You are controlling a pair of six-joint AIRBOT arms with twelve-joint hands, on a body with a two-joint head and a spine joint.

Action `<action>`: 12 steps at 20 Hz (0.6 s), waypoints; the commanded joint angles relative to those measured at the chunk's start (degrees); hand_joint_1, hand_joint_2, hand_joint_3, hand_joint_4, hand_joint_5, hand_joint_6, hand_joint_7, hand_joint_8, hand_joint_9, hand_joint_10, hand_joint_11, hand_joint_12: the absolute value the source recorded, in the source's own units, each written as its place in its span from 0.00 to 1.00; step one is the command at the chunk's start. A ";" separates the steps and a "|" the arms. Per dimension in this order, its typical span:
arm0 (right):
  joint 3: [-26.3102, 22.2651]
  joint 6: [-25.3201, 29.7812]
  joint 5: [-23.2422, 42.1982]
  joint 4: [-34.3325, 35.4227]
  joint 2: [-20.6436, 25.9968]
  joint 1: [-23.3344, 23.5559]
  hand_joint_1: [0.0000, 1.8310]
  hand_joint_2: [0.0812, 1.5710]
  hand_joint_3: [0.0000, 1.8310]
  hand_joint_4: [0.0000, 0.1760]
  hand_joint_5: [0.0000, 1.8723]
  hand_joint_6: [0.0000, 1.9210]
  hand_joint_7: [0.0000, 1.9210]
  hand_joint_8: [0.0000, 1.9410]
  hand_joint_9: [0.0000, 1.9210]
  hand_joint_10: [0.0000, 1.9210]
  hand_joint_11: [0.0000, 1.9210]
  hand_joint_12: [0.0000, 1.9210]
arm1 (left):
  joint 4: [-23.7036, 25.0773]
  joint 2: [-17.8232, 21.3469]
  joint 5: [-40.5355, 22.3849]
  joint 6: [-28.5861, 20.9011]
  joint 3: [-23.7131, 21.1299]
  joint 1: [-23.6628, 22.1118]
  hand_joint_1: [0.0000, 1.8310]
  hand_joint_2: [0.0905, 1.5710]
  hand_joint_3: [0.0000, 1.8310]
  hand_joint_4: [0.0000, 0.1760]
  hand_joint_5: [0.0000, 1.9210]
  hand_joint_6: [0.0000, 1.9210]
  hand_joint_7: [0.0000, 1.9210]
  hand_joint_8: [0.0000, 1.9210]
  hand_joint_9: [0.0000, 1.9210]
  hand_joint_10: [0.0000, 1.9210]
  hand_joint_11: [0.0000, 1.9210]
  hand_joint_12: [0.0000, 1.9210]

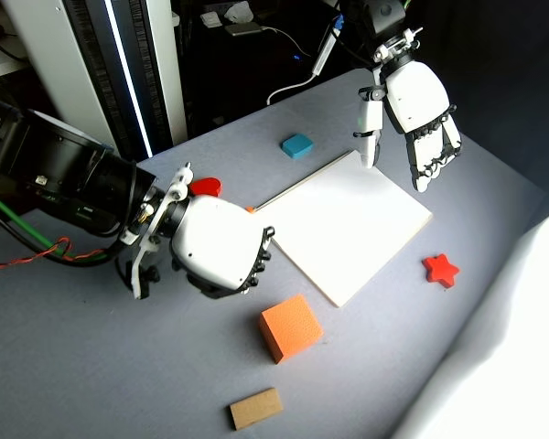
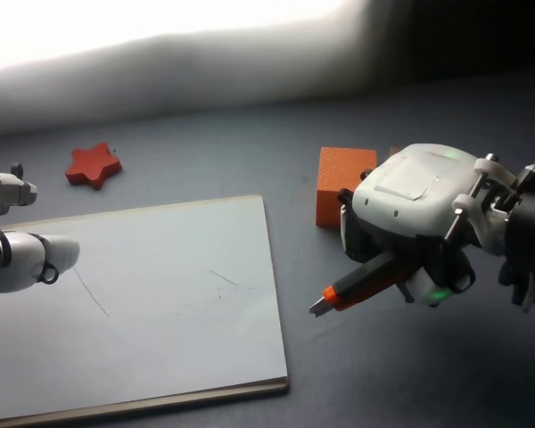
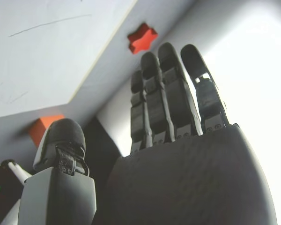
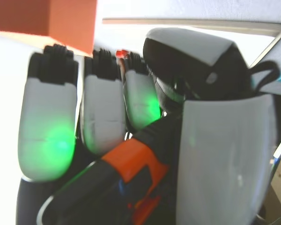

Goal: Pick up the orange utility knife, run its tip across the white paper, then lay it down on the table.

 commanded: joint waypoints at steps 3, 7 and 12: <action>0.25 -0.15 -4.51 -1.78 0.05 0.03 0.81 0.48 0.57 1.00 0.69 1.00 0.85 1.00 0.90 1.00 0.93 1.00 | 3.07 0.31 -3.52 -0.01 0.21 -0.47 0.07 0.78 0.00 0.00 0.18 0.00 0.25 0.00 0.24 0.02 0.00 0.55; 0.15 -0.34 -4.90 -2.10 -0.01 -0.15 0.81 0.48 0.57 1.00 0.69 1.00 0.85 1.00 0.90 1.00 0.93 1.00 | 3.07 0.31 -3.52 -0.01 0.21 -0.47 0.07 0.78 0.00 0.00 0.18 0.00 0.25 0.00 0.24 0.02 0.00 0.55; -0.50 -1.25 -5.37 -2.34 0.37 0.14 0.81 0.48 0.57 1.00 0.69 1.00 0.85 1.00 0.90 1.00 0.93 1.00 | 3.07 0.31 -3.52 -0.01 0.21 -0.45 0.07 0.78 0.00 0.00 0.18 0.00 0.25 0.00 0.24 0.02 0.00 0.55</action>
